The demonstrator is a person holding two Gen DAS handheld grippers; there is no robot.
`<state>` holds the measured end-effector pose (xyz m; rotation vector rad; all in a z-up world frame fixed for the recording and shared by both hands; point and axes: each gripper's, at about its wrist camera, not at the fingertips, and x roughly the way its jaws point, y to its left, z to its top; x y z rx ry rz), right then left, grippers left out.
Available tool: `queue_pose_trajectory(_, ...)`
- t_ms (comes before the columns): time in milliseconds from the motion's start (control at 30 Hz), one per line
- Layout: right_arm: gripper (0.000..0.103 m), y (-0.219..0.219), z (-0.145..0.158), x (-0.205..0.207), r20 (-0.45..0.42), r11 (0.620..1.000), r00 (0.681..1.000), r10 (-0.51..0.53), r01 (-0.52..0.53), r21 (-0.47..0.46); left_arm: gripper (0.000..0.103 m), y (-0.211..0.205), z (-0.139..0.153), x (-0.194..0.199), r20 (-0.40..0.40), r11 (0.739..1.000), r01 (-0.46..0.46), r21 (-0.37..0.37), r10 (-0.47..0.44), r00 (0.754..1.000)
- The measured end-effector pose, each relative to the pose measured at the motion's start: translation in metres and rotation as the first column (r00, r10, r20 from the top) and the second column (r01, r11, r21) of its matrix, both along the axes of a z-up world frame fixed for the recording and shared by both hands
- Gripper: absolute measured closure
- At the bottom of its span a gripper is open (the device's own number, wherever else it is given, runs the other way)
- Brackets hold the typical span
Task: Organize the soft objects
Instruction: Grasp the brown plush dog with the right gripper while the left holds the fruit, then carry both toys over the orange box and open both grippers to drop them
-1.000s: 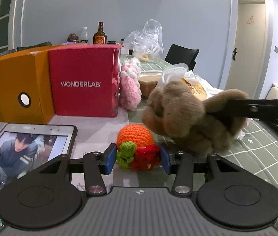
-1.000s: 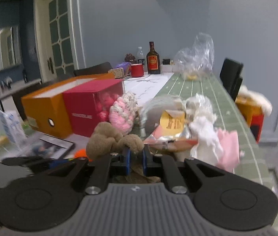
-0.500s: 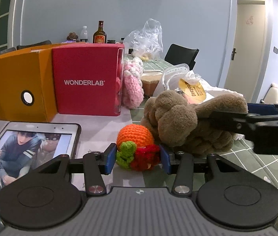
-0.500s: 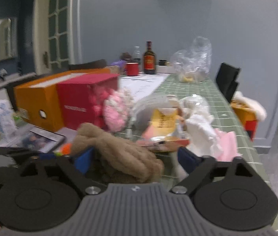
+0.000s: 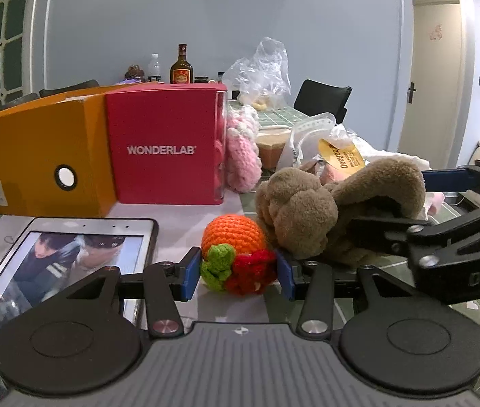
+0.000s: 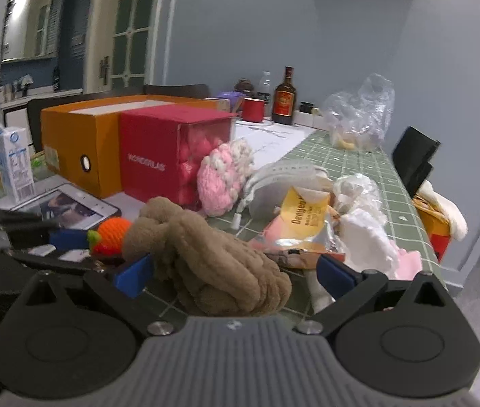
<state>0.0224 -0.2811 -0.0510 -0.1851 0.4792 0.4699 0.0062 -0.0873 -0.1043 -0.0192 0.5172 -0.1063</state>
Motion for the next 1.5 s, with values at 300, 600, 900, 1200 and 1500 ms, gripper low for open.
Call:
queue_pose_trajectory(300,0.034,0.012,-0.012,0.006,-0.012,0.999,1.0,0.019,-0.02,-0.031,0.05,0.002,0.004,-0.008,0.039,1.0,0.003,0.025,-0.004,0.999)
queue_pose_trajectory(600,0.051,0.011,-0.005,-0.006,-0.006,1.0,1.0,-0.011,0.011,0.01,0.05,0.001,0.011,-0.017,0.04,0.996,0.09,-0.011,-0.089,0.995)
queue_pose_trajectory(900,0.055,-0.004,0.003,-0.019,-0.084,0.987,0.996,-0.036,0.048,0.151,0.05,0.008,0.017,-0.025,0.044,0.992,0.122,-0.044,-0.12,0.992)
queue_pose_trajectory(1200,0.03,0.005,-0.01,-0.01,-0.132,0.986,0.991,-0.033,0.054,0.159,0.05,0.014,0.015,-0.025,0.018,0.989,0.127,-0.076,-0.126,0.992)
queue_pose_trajectory(1500,0.055,0.008,-0.006,-0.015,-0.093,0.992,0.996,-0.008,0.019,0.122,0.051,0.02,0.016,-0.029,0.011,0.989,0.124,-0.081,-0.124,0.992)
